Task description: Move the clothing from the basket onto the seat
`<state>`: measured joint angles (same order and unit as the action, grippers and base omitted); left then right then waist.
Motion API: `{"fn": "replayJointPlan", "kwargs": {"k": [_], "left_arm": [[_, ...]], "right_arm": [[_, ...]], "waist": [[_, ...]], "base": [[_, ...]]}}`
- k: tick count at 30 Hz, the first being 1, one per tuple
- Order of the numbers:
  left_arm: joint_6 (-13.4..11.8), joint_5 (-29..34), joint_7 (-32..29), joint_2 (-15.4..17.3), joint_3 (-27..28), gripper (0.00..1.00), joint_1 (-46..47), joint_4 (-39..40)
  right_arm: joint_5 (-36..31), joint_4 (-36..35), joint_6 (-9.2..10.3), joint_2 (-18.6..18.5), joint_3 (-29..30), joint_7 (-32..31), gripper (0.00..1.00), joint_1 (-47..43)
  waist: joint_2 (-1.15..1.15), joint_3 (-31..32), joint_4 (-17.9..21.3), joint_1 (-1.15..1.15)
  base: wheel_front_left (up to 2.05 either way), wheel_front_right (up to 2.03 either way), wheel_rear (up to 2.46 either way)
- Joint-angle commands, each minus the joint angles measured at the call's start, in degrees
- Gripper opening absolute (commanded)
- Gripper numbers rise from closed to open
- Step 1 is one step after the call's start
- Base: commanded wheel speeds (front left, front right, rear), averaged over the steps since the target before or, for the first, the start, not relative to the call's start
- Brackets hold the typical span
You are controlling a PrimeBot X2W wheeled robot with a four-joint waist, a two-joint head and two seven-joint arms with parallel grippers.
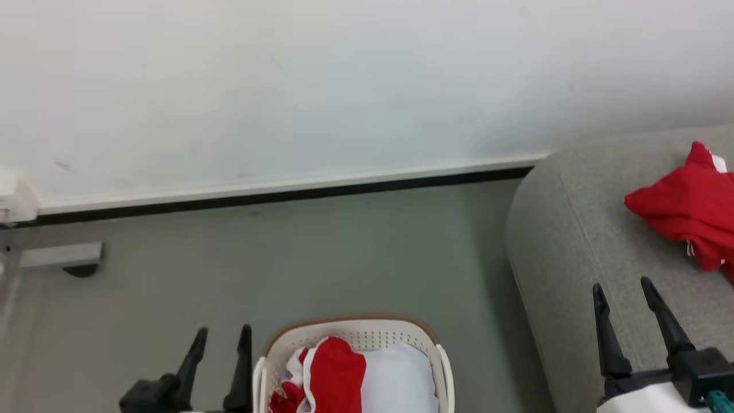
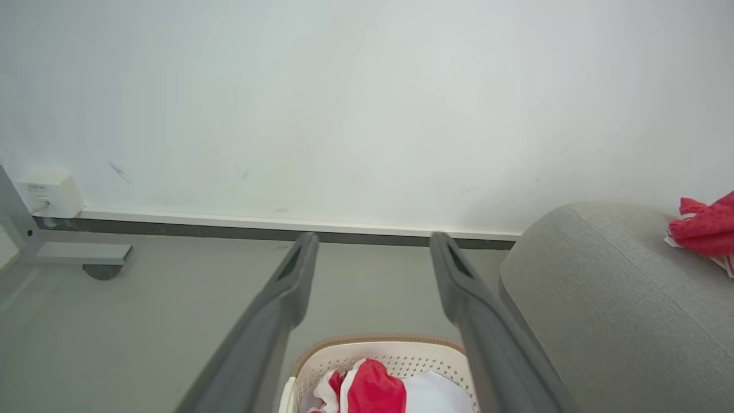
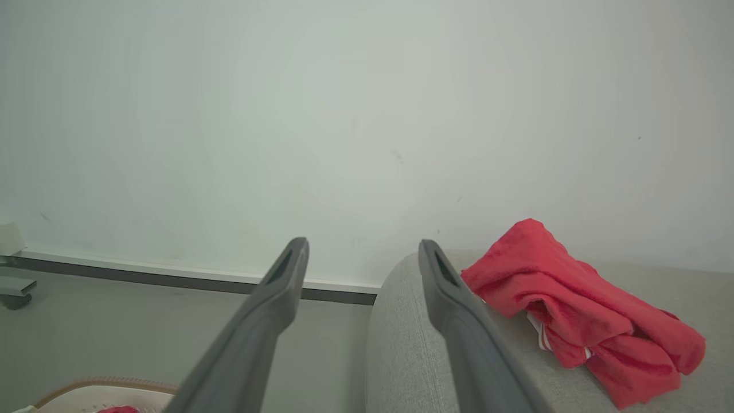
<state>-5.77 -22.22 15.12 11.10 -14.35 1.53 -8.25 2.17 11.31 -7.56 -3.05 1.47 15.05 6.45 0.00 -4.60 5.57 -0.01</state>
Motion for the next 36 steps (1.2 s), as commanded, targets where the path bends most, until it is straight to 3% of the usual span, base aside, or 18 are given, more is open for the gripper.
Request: {"fn": "replayJointPlan", "kwargs": {"k": [1, 6, 16, 31, 36], "left_arm": [[1.19, 2.18, 0.03, -1.21, 2.3, 1.0, -2.22, 0.94], [4.88, 6.53, 0.04, -4.58, 7.72, 1.0, -4.91, 2.78], [8.95, 10.27, 0.05, -7.57, 13.11, 1.0, -6.74, 2.86], [9.94, 10.27, 0.05, -8.14, 13.88, 1.0, -6.66, 3.07], [10.42, 11.54, 0.05, -8.14, 12.48, 1.0, -4.91, -0.85]], "right_arm": [[0.37, -0.03, 0.14, 0.09, 0.15, 0.19, 1.0, -2.06], [2.57, 0.57, 0.14, 0.08, -0.73, 0.19, 1.0, -4.6], [3.83, 1.86, 0.14, 0.11, -2.36, 0.19, 1.0, -5.47], [4.01, 1.8, 0.14, 0.12, -3.58, 0.19, 1.0, -4.26], [4.48, 1.55, 0.14, 0.13, -3.88, 0.19, 1.0, -3.24]], "waist": [[0.0, 2.78, -1.79, 0.01], [0.0, 4.04, -2.47, 0.01], [0.0, 5.08, -1.84, 0.01], [0.0, 4.09, -0.15, 0.01], [0.0, 2.76, 1.23, 0.01]], "base": [[0.0, 0.0, 0.0], [0.0, 0.0, 0.0], [0.0, 0.0, 0.0], [0.0, 0.0, 0.0], [0.0, 0.0, 0.0]]}}
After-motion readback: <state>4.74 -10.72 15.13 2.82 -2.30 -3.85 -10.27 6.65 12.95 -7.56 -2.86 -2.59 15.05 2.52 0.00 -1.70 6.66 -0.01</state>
